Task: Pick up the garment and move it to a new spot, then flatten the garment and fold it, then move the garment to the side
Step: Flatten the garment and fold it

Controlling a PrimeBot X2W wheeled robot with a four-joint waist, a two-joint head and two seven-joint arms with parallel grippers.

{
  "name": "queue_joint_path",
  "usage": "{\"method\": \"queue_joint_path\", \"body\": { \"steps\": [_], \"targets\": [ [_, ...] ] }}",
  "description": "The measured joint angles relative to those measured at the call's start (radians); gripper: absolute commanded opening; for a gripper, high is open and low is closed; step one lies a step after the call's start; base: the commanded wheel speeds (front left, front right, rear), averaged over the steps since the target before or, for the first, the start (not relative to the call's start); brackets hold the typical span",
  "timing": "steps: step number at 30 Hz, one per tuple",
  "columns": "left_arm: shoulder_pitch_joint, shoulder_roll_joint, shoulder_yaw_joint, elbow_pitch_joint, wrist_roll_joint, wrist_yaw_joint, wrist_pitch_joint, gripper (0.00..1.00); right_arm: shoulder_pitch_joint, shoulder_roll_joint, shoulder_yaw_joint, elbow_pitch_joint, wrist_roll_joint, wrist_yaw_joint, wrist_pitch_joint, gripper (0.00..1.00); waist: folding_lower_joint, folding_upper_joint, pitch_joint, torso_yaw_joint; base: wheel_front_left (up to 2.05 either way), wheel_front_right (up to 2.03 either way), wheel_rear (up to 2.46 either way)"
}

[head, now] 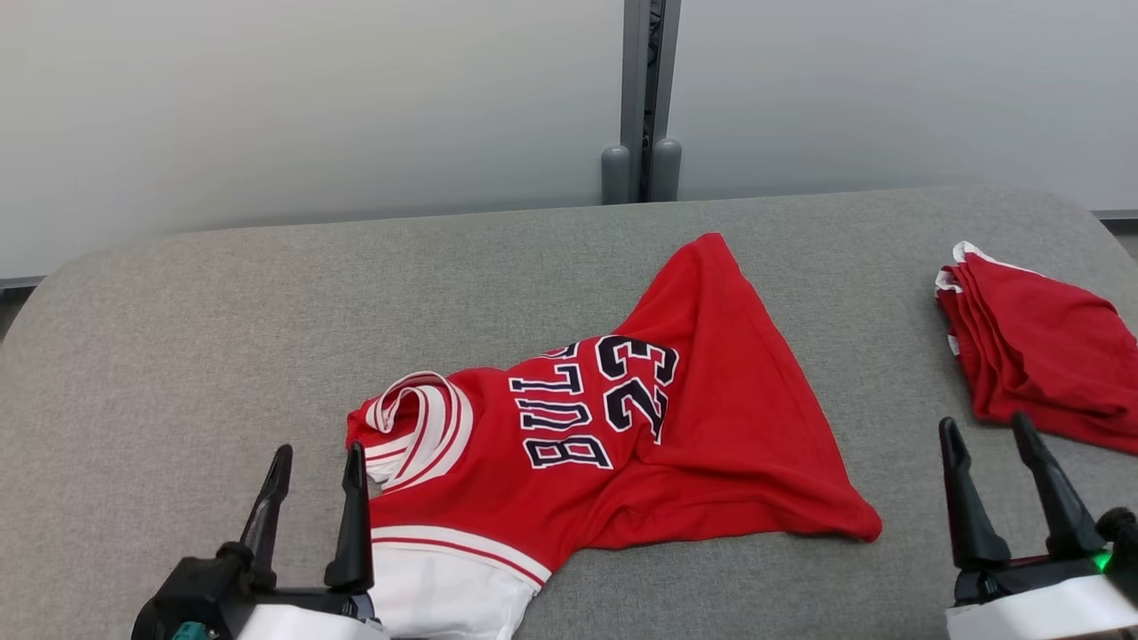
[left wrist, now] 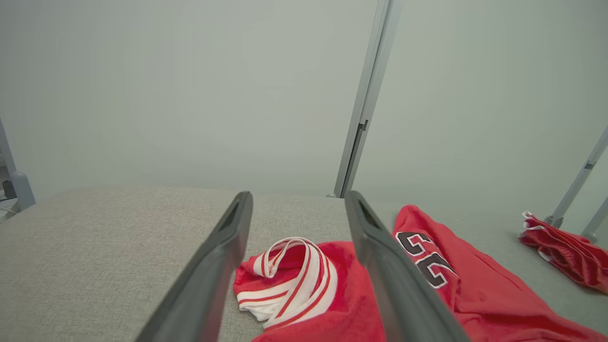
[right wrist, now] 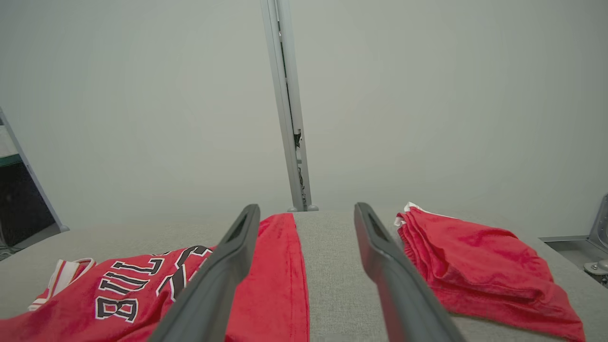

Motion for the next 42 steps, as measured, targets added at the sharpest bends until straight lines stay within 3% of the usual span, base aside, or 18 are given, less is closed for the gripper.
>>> {"method": "queue_joint_path", "body": {
  "steps": [9, 42],
  "targets": [
    [-0.006, -0.005, -0.007, 0.029, 0.020, -0.029, 0.000, 1.00, -0.029, -0.002, 0.047, 0.037, -0.005, 0.000, 0.000, 1.00, 0.0000, 0.0000, -0.002, 0.029, 0.00, 0.00, 0.00],
    [-0.007, -0.006, -0.031, 0.044, 0.018, -0.024, 0.000, 1.00, -0.032, -0.005, 0.042, 0.049, -0.017, 0.000, 0.000, 1.00, 0.0000, 0.0000, -0.012, 0.047, 0.00, 0.00, 0.00]
  ]
}}
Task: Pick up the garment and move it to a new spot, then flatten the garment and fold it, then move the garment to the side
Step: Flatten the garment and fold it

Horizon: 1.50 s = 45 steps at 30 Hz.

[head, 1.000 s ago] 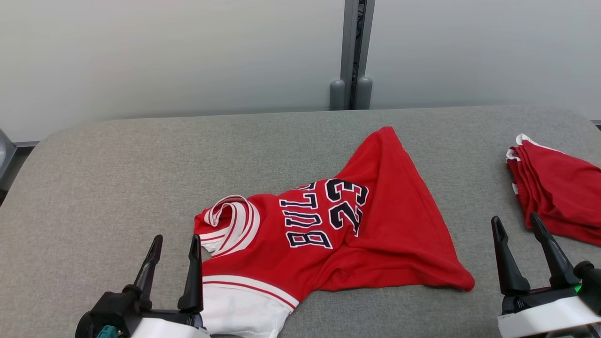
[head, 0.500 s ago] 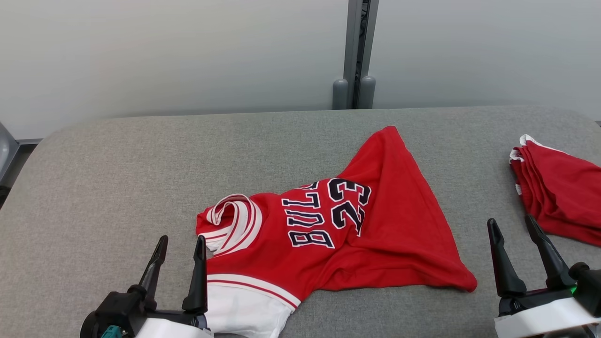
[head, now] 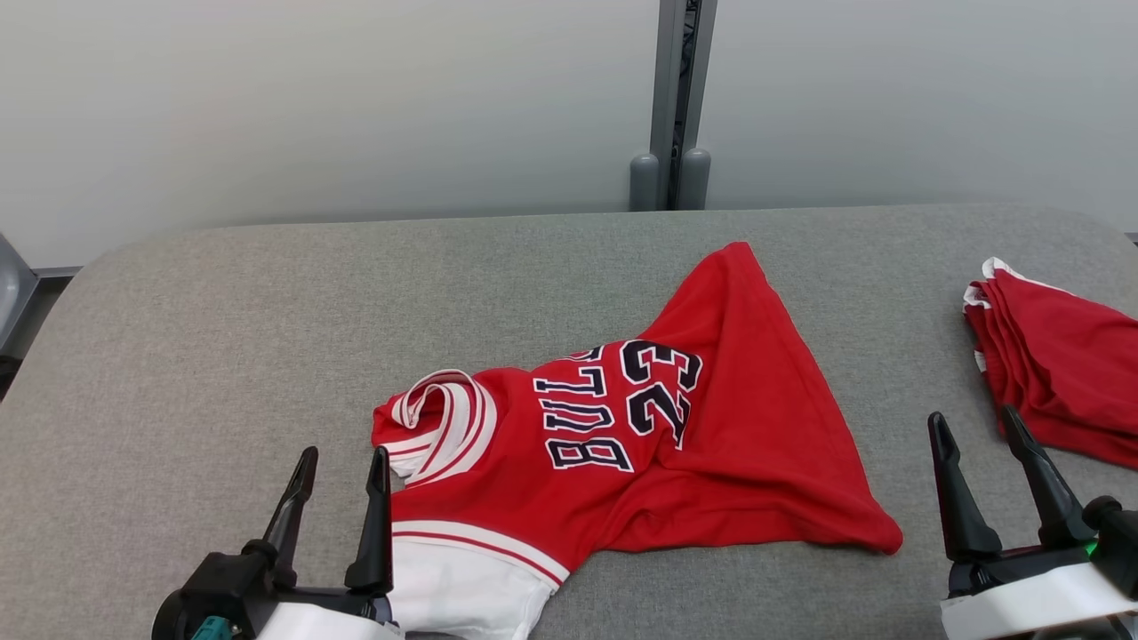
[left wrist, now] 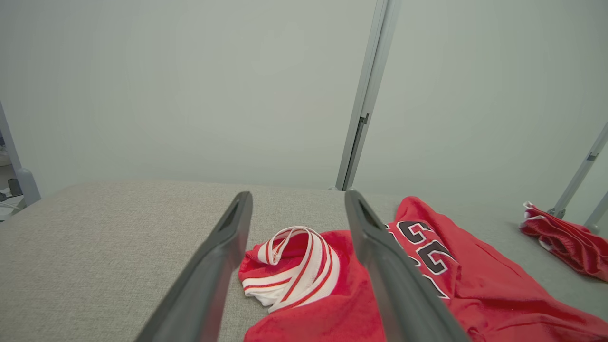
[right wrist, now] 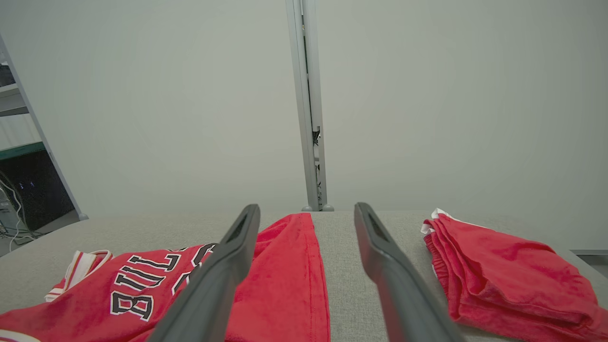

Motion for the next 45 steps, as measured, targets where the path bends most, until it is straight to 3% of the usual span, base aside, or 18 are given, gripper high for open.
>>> {"method": "queue_joint_path", "body": {
  "steps": [22, 27, 31, 37, 45],
  "targets": [
    [-0.004, 0.000, -0.010, 0.010, -0.018, 0.008, 0.000, 1.00, 0.001, -0.002, 0.005, 0.003, -0.001, 0.000, 0.000, 1.00, 0.0000, 0.0000, -0.005, 0.004, 0.00, 0.00, 0.00],
    [-0.003, 0.002, 0.011, 0.032, -0.052, 0.008, 0.000, 1.00, 0.009, -0.062, 0.090, 0.084, 0.027, 0.000, 0.018, 1.00, 0.0000, 0.0000, -0.009, 0.004, 0.00, 0.00, 0.00],
    [0.007, 0.040, 0.007, 0.062, -0.067, 0.000, 0.117, 1.00, -0.003, -0.120, 0.149, 0.142, 0.063, 0.000, 0.093, 1.00, 0.0000, 0.0000, -0.011, 0.005, 0.00, 0.00, 0.00],
    [0.055, 0.091, -0.036, 0.049, -0.090, -0.006, 0.391, 1.00, -0.021, -0.157, 0.201, 0.208, 0.083, 0.000, 0.184, 1.00, 0.0000, 0.0000, -0.009, 0.014, 0.00, 0.00, 0.00],
    [0.090, 0.105, -0.072, -0.016, -0.116, -0.004, 0.564, 1.00, -0.075, -0.179, 0.250, 0.296, 0.099, 0.000, 0.270, 1.00, 0.0000, 0.0000, 0.024, 0.022, 0.00, 0.00, 0.00]
  ]
}}
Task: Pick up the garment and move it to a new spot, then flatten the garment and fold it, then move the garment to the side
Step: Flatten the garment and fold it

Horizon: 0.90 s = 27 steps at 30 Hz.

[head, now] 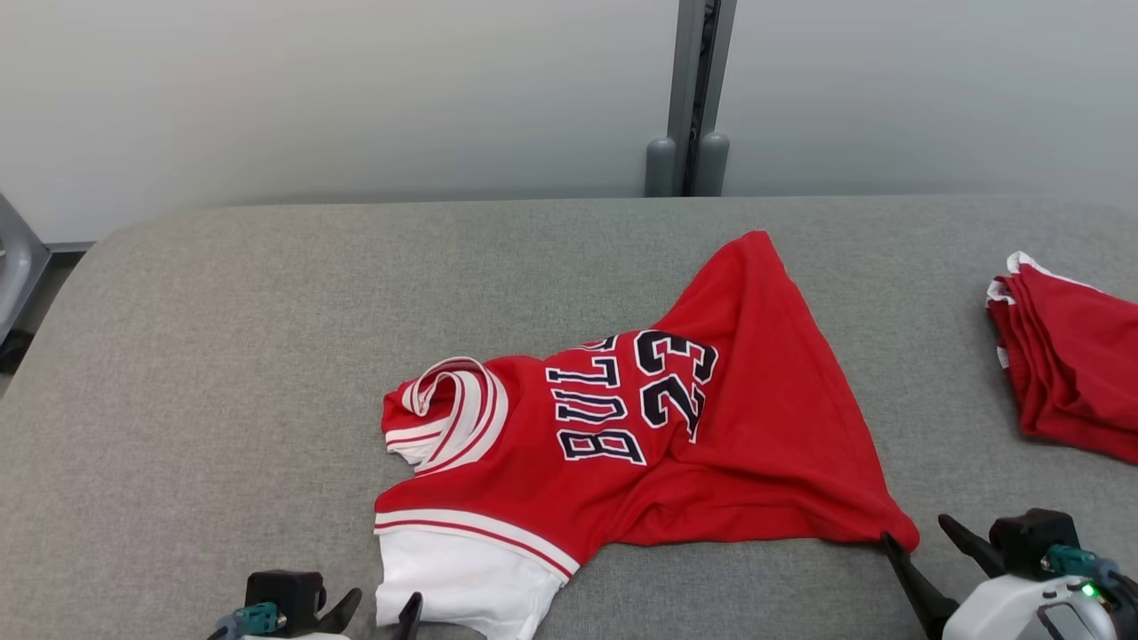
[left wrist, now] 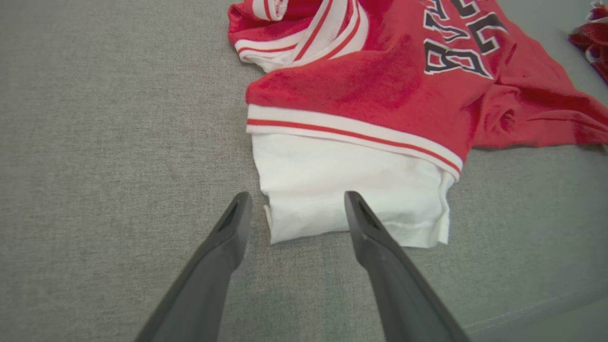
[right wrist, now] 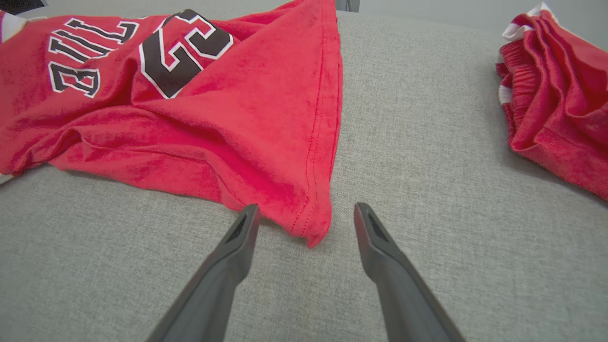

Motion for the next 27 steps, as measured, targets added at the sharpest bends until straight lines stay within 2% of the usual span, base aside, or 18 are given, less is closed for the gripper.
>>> {"method": "queue_joint_path", "body": {
  "steps": [11, 15, 22, 23, 24, 25, 26, 27],
  "targets": [
    [0.000, 0.012, -0.024, -0.020, -0.017, 0.004, 0.084, 1.00, -0.080, -0.005, 0.060, 0.088, 0.034, 0.000, 0.013, 1.00, 0.0000, 0.0000, 0.045, 0.012, 0.00, 0.00, 0.00],
    [-0.002, 0.007, -0.032, 0.011, -0.020, 0.003, 0.084, 1.00, -0.100, -0.006, 0.083, 0.112, 0.047, 0.000, 0.009, 1.00, 0.0000, 0.0000, 0.059, 0.010, 0.00, 0.00, 0.00],
    [-0.057, 0.007, -0.025, 0.084, -0.013, 0.002, 0.021, 1.00, -0.130, -0.006, 0.121, 0.145, 0.079, 0.000, -0.018, 0.99, 0.0000, -0.0001, 0.086, 0.004, 0.00, 0.00, 0.00],
    [-0.062, 0.007, -0.025, 0.089, -0.013, -0.001, 0.018, 1.00, -0.134, -0.006, 0.124, 0.147, 0.081, 0.000, -0.019, 0.93, 0.0000, 0.0000, 0.089, 0.003, 0.00, 0.00, 0.00],
    [-0.067, 0.006, -0.026, 0.092, -0.014, -0.002, 0.015, 1.00, -0.138, -0.006, 0.129, 0.150, 0.083, 0.000, -0.024, 0.93, 0.0000, 0.0000, 0.092, 0.002, 0.00, 0.00, 0.00],
    [-0.071, 0.006, -0.028, 0.095, -0.015, -0.005, 0.014, 1.00, -0.142, -0.006, 0.131, 0.153, 0.087, 0.000, -0.028, 0.76, 0.0000, 0.0000, 0.094, 0.002, 0.00, 0.00, 0.00],
    [-0.072, 0.006, -0.030, 0.096, -0.015, -0.005, 0.014, 1.00, -0.145, -0.006, 0.135, 0.155, 0.091, 0.000, -0.030, 0.42, 0.0000, 0.0000, 0.096, 0.002, 0.00, 0.00, 0.00],
    [-0.073, 0.006, -0.031, 0.096, -0.016, -0.006, 0.013, 0.85, -0.148, -0.006, 0.139, 0.157, 0.095, 0.000, -0.034, 0.27, 0.0000, 0.0000, 0.097, 0.002, 0.00, 0.00, 0.00]
  ]
}}
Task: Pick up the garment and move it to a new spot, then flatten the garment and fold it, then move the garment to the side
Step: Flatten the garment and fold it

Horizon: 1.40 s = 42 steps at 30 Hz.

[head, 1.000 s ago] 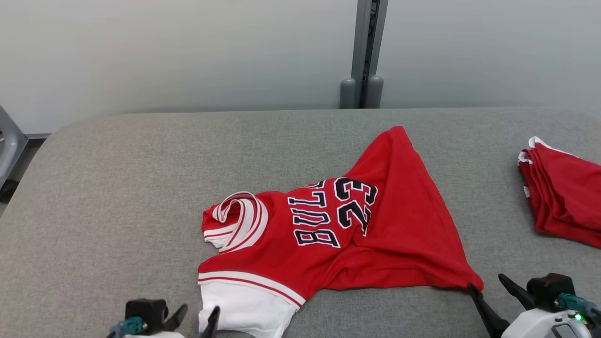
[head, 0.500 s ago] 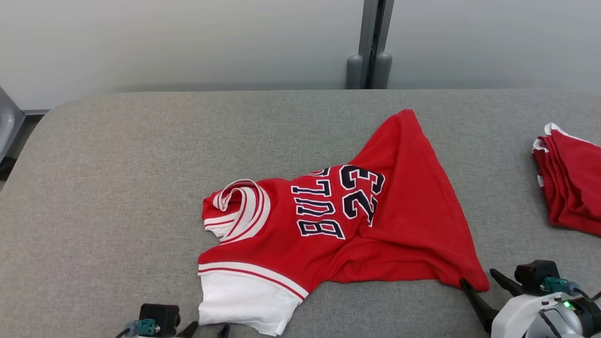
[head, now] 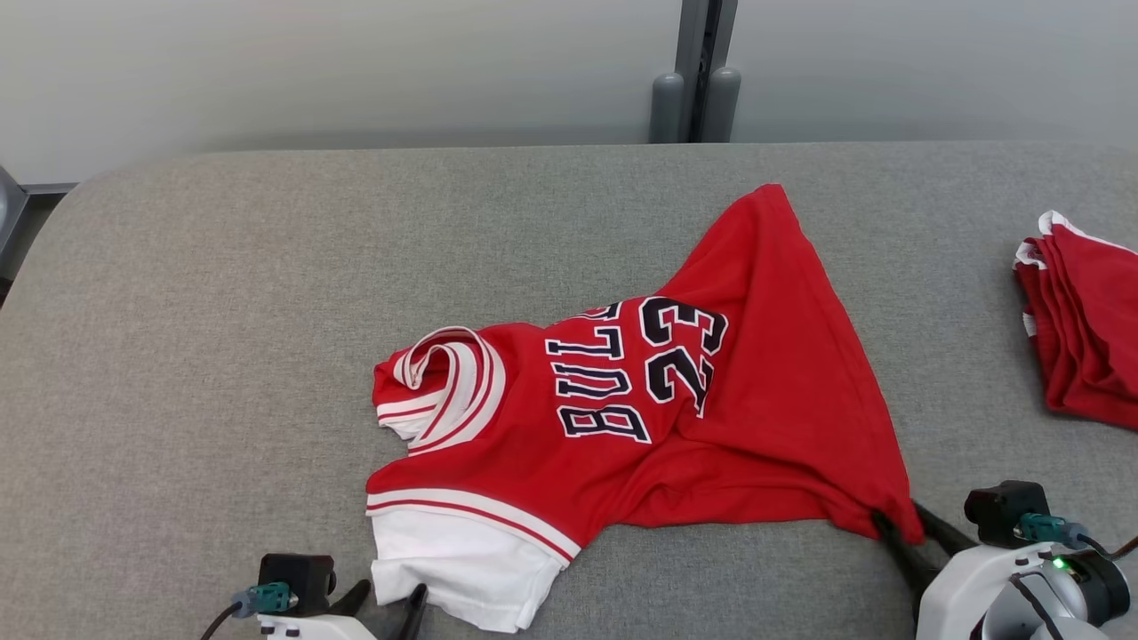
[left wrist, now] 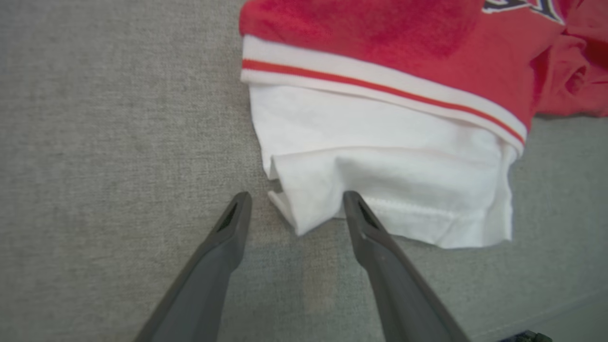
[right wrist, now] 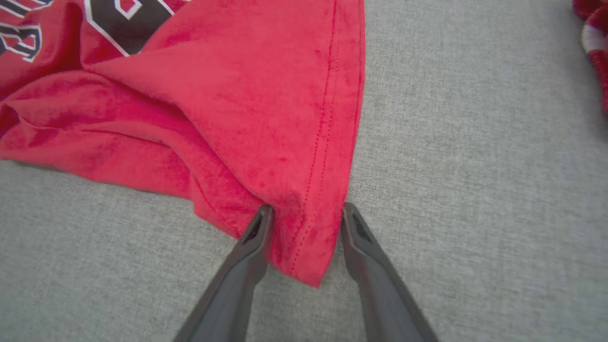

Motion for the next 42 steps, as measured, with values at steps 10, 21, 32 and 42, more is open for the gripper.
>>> {"method": "queue_joint_path", "body": {
  "steps": [10, 21, 32, 42],
  "targets": [
    [0.008, 0.012, -0.018, -0.037, -0.021, -0.021, 0.030, 0.00, -0.009, -0.002, 0.030, 0.029, 0.036, 0.000, -0.041, 0.00, 0.0000, 0.0000, -0.026, 0.013, 0.00, 0.00, 0.00],
    [0.074, 0.036, 0.011, -0.265, -0.073, -0.026, 0.035, 0.00, 0.037, -0.006, -0.021, -0.024, 0.047, 0.000, -0.112, 0.00, 0.0000, 0.0000, -0.087, 0.022, 0.00, 0.00, 0.00],
    [-0.121, 0.065, 0.027, -0.369, -0.115, -0.062, 0.071, 0.00, -0.053, -0.026, -0.074, -0.140, 0.055, 0.000, -0.084, 0.00, 0.0000, 0.0000, -0.055, 0.013, 0.00, 0.00, 0.00],
    [-0.645, 0.083, 0.009, -0.127, -0.163, -0.100, 0.113, 0.00, -0.418, -0.020, -0.044, -0.131, 0.237, 0.000, -0.081, 0.00, 0.0000, 0.0000, 0.106, -0.004, 0.00, 0.00, 0.00]
  ]
}}
